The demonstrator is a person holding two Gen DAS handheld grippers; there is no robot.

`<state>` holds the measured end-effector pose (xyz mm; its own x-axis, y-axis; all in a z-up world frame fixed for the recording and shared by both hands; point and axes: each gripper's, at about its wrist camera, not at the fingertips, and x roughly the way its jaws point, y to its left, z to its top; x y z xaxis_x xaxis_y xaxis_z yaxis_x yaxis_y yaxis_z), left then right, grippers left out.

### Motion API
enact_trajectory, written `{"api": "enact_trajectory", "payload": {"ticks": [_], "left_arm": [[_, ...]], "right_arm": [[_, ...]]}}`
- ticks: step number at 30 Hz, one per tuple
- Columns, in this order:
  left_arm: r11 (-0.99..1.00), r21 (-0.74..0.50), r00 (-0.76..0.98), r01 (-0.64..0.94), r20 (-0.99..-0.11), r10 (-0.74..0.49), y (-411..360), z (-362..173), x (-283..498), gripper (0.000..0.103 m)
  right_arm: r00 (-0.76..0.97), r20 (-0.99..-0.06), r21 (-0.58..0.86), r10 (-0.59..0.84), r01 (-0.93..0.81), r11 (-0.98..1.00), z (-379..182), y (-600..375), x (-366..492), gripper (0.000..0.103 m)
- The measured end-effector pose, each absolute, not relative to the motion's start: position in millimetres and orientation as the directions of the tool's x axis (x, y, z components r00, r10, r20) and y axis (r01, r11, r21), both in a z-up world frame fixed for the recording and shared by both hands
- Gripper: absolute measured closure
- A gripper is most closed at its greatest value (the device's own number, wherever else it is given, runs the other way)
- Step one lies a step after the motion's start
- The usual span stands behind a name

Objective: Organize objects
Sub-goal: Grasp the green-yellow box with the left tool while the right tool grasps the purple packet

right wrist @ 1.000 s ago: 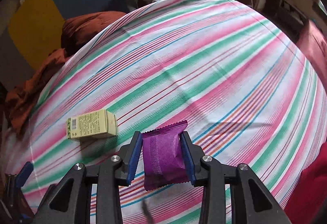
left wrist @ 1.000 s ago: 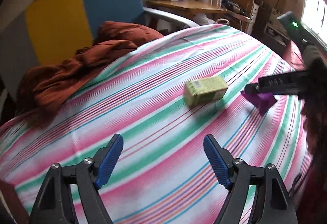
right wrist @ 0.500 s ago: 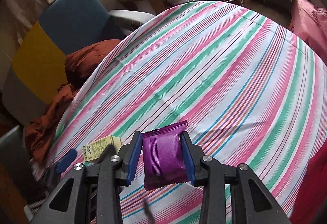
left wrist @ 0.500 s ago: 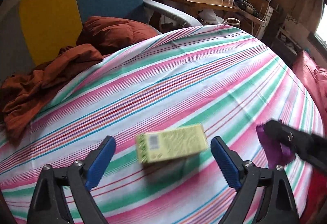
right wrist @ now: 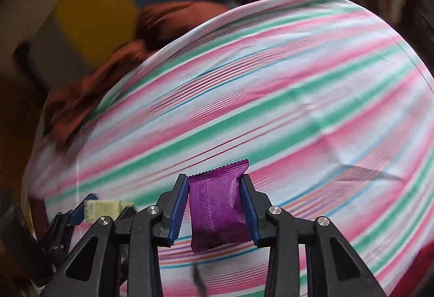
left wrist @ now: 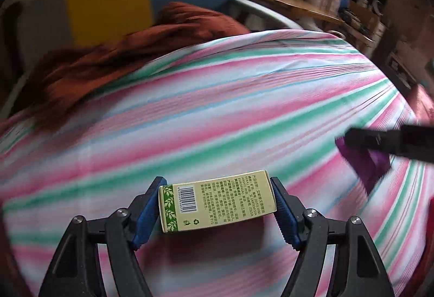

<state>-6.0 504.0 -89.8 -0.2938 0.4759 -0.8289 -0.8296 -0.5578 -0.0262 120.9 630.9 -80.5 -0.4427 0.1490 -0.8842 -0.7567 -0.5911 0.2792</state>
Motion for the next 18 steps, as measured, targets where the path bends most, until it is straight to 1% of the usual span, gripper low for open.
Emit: {"api": "enact_trajectory", "payload": {"ticks": [4,7,10,14,18], "left_arm": [[-0.619,-0.037,-0.332,-0.785,-0.818,0.469,425,-87,-4,0.028],[-0.661,-0.038,-0.373,-0.75,-0.801,0.469,374,-83,3,0.028],[-0.69,-0.05,-0.397,-0.722,-0.787,0.472,339,-85,10,0.028],[-0.682,-0.042,-0.414,-0.73,-0.767,0.49,332,-87,14,0.028],[-0.68,-0.021,-0.426,-0.733,-0.766,0.482,338,-94,13,0.029]], "right_arm": [[-0.474,-0.876,0.245,0.089,-0.596,-0.765,-74,583,87,0.065],[-0.487,-0.873,0.225,0.038,-0.47,-0.854,-72,547,62,0.065],[-0.463,-0.886,0.186,0.01,-0.376,-0.908,-84,523,40,0.065],[-0.406,-0.913,0.116,0.026,-0.321,-0.94,-101,505,24,0.065],[-0.413,-0.91,0.111,0.033,-0.321,-0.941,-103,501,20,0.065]]}}
